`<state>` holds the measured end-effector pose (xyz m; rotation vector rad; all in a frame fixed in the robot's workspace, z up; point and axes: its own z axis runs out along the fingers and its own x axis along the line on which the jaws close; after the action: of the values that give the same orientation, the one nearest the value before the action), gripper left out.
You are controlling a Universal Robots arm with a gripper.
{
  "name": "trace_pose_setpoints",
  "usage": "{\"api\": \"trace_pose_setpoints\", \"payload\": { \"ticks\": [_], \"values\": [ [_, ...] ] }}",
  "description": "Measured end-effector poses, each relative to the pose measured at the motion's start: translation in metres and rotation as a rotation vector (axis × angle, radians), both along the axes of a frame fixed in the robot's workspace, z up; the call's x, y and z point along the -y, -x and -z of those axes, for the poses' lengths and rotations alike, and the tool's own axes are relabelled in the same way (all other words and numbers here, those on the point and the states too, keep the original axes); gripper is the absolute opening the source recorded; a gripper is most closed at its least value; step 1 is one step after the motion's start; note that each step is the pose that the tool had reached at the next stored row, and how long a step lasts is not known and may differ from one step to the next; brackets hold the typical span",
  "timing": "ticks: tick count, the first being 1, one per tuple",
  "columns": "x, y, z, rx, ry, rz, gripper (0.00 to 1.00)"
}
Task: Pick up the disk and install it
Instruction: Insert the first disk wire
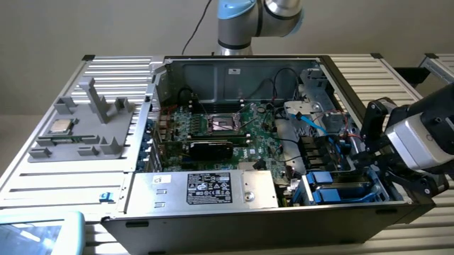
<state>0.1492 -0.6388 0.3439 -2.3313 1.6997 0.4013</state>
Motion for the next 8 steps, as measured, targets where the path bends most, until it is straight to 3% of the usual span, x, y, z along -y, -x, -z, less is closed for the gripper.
{"api": "trace_pose_setpoints", "payload": {
  "ticks": [4,8],
  "values": [
    [-0.0062,0.001,-0.0014,0.0056,0.0415,0.000,0.16],
    [-0.0124,0.002,-0.0015,0.0146,0.0976,0.000,0.16]
  ]
}}
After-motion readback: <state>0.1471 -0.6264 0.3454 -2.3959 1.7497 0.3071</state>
